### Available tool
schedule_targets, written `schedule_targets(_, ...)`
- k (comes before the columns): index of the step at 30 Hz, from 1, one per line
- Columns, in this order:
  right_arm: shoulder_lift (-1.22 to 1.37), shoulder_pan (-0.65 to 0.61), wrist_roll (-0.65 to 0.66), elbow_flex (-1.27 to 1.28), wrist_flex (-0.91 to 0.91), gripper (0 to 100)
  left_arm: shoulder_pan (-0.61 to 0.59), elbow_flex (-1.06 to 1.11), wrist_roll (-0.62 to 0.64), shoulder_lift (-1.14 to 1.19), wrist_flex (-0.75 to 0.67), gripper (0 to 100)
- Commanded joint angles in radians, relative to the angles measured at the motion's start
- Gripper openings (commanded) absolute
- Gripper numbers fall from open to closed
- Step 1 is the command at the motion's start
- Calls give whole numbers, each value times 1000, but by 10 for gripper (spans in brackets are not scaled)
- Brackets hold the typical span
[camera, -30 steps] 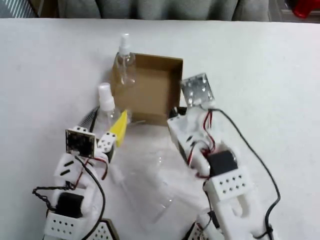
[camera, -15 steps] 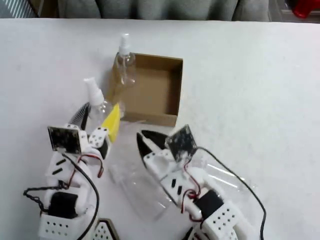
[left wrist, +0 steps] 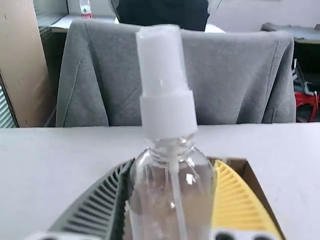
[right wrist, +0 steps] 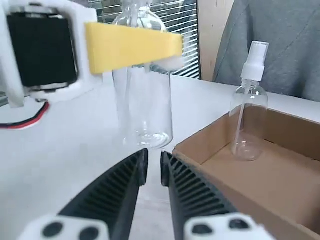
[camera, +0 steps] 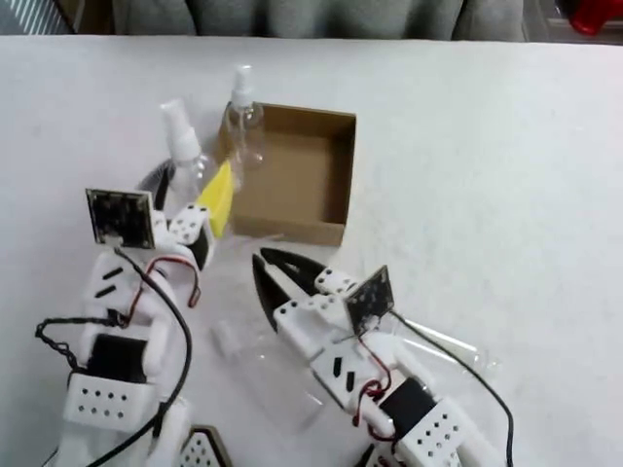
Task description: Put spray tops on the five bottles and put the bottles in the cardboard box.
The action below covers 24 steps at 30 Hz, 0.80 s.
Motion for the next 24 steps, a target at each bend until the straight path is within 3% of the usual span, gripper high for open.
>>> schedule_targets(1, -12, -13, -43, 11, -51, 16, 68, -118, 11, 10, -63, 21)
schedule_targets(6, -12, -15, -43, 11, -64, 16, 179, -176, 11, 10, -55, 21)
schedule_targets(13, -12, -15, -43, 11, -70, 16, 308, -221, 9, 8, 115, 21)
schedule_targets(19, -12, -8, -43, 11, -70, 16, 314, -216, 11, 5, 126, 21)
schedule_targets(24, -12, 38, -44, 11, -70, 16, 314, -222, 5, 4, 222, 21)
